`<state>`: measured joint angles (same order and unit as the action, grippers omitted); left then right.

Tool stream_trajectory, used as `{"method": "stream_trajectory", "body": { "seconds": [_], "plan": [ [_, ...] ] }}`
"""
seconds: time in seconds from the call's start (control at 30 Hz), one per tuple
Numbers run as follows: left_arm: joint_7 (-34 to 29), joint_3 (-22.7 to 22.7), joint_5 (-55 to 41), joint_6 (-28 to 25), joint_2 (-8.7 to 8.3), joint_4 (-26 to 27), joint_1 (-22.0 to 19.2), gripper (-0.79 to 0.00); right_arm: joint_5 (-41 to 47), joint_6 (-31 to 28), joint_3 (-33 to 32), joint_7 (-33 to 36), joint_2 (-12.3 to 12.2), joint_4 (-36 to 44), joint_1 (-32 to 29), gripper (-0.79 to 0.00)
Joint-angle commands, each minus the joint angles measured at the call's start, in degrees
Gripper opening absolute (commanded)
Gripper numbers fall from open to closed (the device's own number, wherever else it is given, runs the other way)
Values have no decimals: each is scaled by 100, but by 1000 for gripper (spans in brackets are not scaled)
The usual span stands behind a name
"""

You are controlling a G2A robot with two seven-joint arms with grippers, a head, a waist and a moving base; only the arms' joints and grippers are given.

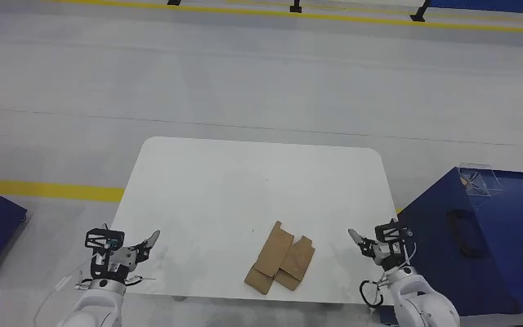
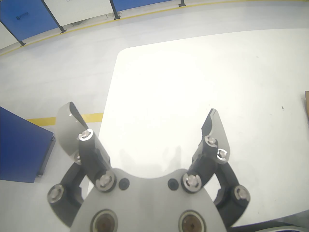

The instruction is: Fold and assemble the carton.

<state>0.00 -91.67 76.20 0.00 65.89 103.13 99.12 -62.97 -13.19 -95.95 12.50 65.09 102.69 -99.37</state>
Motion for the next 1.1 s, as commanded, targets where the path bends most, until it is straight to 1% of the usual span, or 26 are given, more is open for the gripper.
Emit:
{"method": "stream_trajectory", "body": {
  "seconds": [0.0, 0.03, 0.07, 0.1, 0.17, 0.2, 0.23, 0.3, 0.33, 0.43, 0.77, 0.8, 0.87, 0.9, 0.97, 1.0, 1.07],
  "plan": [
    [0, 0, 0, 0, 0, 0, 0, 0, 2889, -1993, -353, 1488, -89, -285, 86, 0],
    [0, 0, 0, 0, 0, 0, 0, 0, 3730, -2323, -433, 2184, -139, -468, 165, 0],
    [0, 0, 0, 0, 0, 0, 0, 0, 4650, -2530, -424, 2991, -193, -649, 265, 0],
    [0, 0, 0, 0, 0, 0, 0, 0, 5636, -2544, -381, 3867, -252, -833, 423, 0],
    [0, 0, 0, 0, 0, 0, 0, 0, 7416, -2038, -291, 5680, -369, -1281, 855, 0],
    [0, 0, 0, 0, 0, 0, 0, 0, 8126, -1514, -208, 6346, -421, -1475, 1106, 0],
    [0, 0, 0, 0, 0, 0, 0, 0, 8615, -1033, -121, 6827, -467, -1664, 1338, 0],
    [0, 0, 0, 0, 0, 0, 0, 0, 9293, -423, 86, 7437, -520, -2167, 1715, 0],
    [0, 0, 0, 0, 0, 0, 0, 0, 9557, -310, 230, 7550, -530, -2457, 1875, 0],
    [0, 0, 0, 0, 0, 0, 0, 0, 10104, -251, 956, 7550, -575, -3071, 2227, 0],
    [0, 0, 0, 0, 0, 0, 0, 0, 10104, -251, 956, 7550, -575, -3071, 2227, 0],
    [0, 0, 0, 0, 0, 0, 0, 0, 10001, -121, 1069, 7550, -577, -3025, 2177, 0],
    [0, 0, 0, 0, 0, 0, 0, 0, 9520, 533, 1641, 7550, -648, -2568, 2065, 0],
    [0, 0, 0, 0, 0, 0, 0, 0, 9638, 483, 1558, 7550, -694, -2618, 2112, 0],
    [0, 0, 0, 0, 0, 0, 0, 0, 9881, 656, 1507, 7458, -714, -2913, 2195, 0],
    [0, 0, 0, 0, 0, 0, 0, 0, 9881, 662, 1529, 7265, -703, -3005, 2245, 0],
    [0, 0, 0, 0, 0, 0, 0, 0, 9815, 695, 1692, 7142, -676, -3063, 2313, 0]
  ]
}}
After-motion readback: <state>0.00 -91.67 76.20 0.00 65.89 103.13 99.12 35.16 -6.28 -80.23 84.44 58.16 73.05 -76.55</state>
